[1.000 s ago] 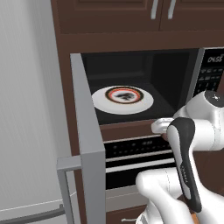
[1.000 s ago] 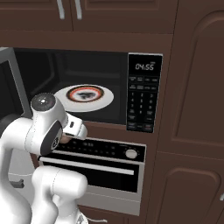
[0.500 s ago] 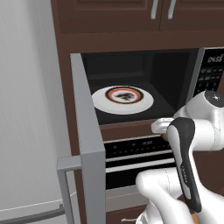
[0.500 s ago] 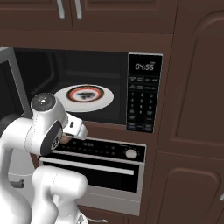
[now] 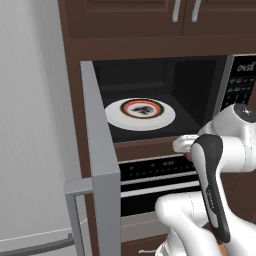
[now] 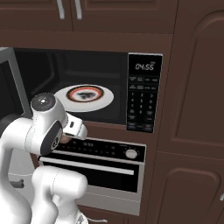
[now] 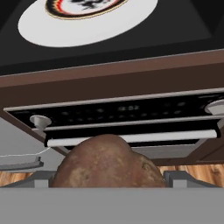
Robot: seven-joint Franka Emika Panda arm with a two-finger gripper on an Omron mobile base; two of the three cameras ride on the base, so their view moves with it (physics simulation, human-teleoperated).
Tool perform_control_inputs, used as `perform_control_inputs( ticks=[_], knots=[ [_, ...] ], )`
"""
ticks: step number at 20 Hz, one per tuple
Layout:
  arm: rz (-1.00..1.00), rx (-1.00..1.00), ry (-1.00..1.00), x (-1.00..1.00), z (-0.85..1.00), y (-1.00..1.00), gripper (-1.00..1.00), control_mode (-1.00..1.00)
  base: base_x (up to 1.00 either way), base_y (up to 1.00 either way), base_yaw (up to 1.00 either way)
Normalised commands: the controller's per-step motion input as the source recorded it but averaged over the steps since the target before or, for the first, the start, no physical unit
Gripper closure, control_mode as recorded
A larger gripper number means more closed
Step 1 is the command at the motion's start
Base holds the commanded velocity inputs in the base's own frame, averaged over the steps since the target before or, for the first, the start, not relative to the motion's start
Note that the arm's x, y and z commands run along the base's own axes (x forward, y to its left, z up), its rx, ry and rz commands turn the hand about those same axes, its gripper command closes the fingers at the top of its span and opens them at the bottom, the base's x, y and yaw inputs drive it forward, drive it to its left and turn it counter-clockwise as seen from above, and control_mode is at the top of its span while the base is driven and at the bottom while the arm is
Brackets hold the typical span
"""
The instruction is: Retrieve the reheated potato from the microwave, then place the potato, cheese, and condiment on the cutting board.
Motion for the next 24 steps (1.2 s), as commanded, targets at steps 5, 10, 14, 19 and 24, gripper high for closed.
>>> perform_control_inputs(
  ticks=[5,10,14,19,24],
  knots=[
    [0.00,0.00,0.00,-0.01,0.00,0.00,1.00,-1.00,0.00,0.00,0.00],
    [0.00,0.02,0.09,-0.19,-0.01,-0.24,1.00,-1.00,0.00,0.00,0.00],
    [0.00,0.02,0.07,-0.22,0.00,-0.37,1.00,-1.00,0.00,0.00,0.00],
    [0.03,-0.03,0.00,-0.09,-0.03,-0.08,1.00,-1.00,0.00,0.00,0.00],
    [0.04,-0.07,-0.02,0.05,-0.09,0.03,1.00,-1.00,0.00,0.00,0.00]
  ],
)
